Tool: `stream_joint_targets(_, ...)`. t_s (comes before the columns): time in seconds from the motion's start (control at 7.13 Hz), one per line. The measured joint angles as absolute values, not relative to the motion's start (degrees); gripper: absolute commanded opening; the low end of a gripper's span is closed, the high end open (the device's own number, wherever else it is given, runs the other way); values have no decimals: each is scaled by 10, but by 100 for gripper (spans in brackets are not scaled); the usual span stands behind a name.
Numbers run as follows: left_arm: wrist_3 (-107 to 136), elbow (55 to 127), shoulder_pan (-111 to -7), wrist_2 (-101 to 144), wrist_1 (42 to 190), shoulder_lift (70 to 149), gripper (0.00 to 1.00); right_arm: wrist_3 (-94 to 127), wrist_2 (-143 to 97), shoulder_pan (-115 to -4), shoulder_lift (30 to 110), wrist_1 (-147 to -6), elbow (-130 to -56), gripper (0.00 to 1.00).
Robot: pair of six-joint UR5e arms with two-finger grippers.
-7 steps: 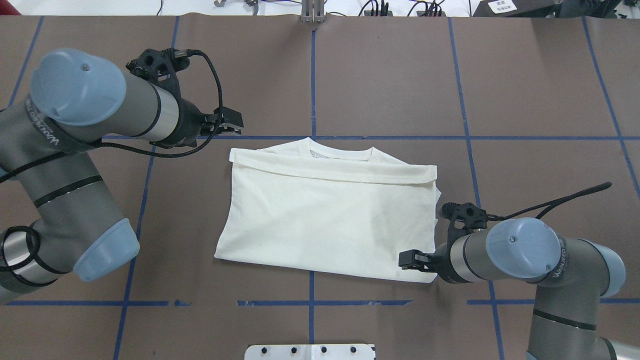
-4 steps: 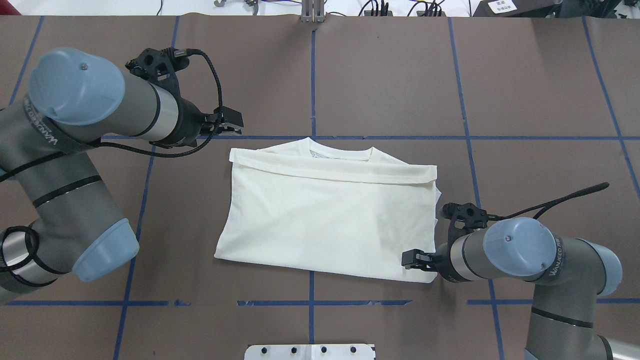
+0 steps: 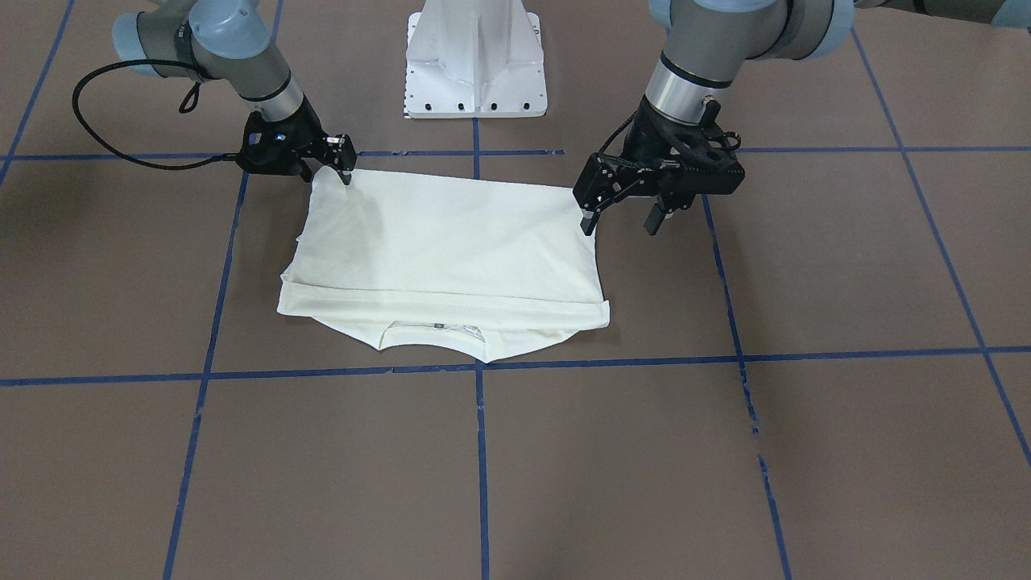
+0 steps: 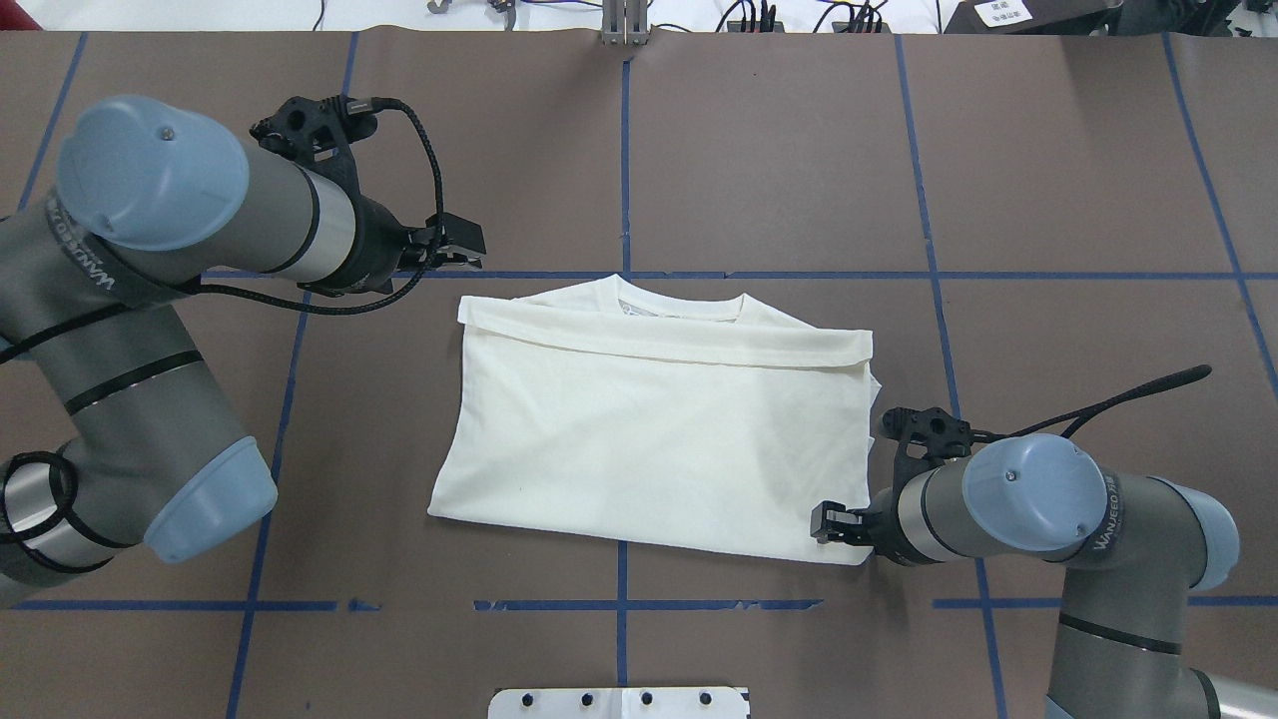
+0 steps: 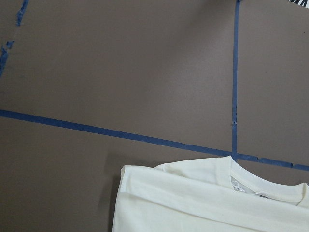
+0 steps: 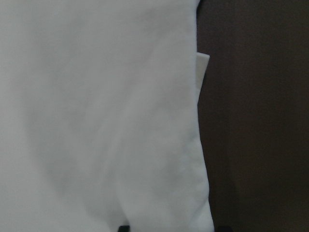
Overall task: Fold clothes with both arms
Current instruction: 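Drag the shirt corner with the right gripper, rotating the shirt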
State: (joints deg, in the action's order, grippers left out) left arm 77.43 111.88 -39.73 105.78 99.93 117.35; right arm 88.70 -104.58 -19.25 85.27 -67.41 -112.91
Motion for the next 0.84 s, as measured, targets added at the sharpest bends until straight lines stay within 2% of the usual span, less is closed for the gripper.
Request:
stream_joint_targets(0.56, 774, 1119, -397, 1058, 999, 1174, 100, 890, -1044, -193, 862, -674, -1136, 0)
stream_joint_targets(0.84, 774, 1120, -397, 1057, 999, 1174, 100, 893, -1044, -167, 901, -673, -1173, 0)
